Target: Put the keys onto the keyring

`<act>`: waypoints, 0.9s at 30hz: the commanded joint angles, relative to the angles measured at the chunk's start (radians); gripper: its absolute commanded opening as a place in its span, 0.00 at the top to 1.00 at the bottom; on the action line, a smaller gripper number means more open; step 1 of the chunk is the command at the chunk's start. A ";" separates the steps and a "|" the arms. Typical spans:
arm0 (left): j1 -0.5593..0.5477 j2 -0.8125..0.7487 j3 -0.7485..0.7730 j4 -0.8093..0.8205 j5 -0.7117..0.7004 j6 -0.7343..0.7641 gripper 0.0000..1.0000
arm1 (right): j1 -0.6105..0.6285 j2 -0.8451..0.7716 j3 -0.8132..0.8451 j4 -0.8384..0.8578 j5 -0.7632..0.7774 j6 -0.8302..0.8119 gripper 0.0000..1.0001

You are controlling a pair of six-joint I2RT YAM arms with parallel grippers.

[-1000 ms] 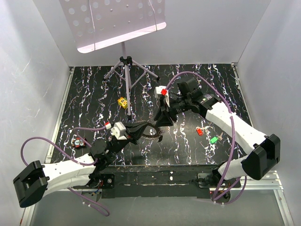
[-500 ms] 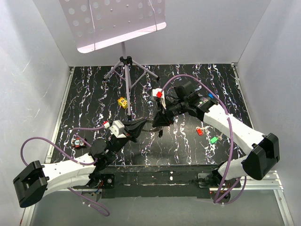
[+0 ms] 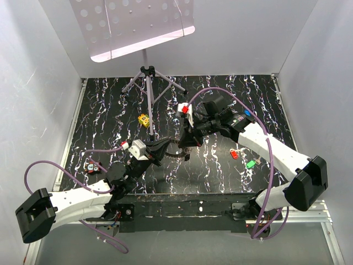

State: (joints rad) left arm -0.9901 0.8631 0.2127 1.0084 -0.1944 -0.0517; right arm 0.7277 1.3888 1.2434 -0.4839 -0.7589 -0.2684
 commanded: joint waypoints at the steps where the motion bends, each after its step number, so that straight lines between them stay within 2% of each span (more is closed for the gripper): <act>1: 0.002 0.002 0.043 -0.028 -0.056 0.003 1.00 | 0.003 -0.014 0.045 0.038 0.052 0.044 0.99; 20: 0.002 0.056 0.077 0.009 -0.132 0.024 1.00 | 0.061 0.016 0.076 0.039 0.127 0.141 0.99; 22: 0.002 0.066 0.074 0.025 -0.145 0.026 1.00 | 0.061 0.019 0.082 0.031 0.095 0.155 0.98; 23: 0.001 0.070 0.073 0.035 -0.149 0.027 1.00 | 0.062 0.018 0.085 0.022 0.066 0.152 0.83; 25: 0.001 0.079 0.067 0.062 -0.158 0.032 1.00 | 0.062 0.010 0.091 -0.002 0.006 0.124 0.65; 27: 0.002 0.086 0.059 0.096 -0.160 0.036 1.00 | 0.061 -0.003 0.100 -0.036 -0.029 0.080 0.53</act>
State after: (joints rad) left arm -0.9909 0.9394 0.2512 1.0214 -0.3069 -0.0406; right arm 0.7792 1.4097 1.2816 -0.4805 -0.6647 -0.1425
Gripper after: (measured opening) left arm 0.017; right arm 0.381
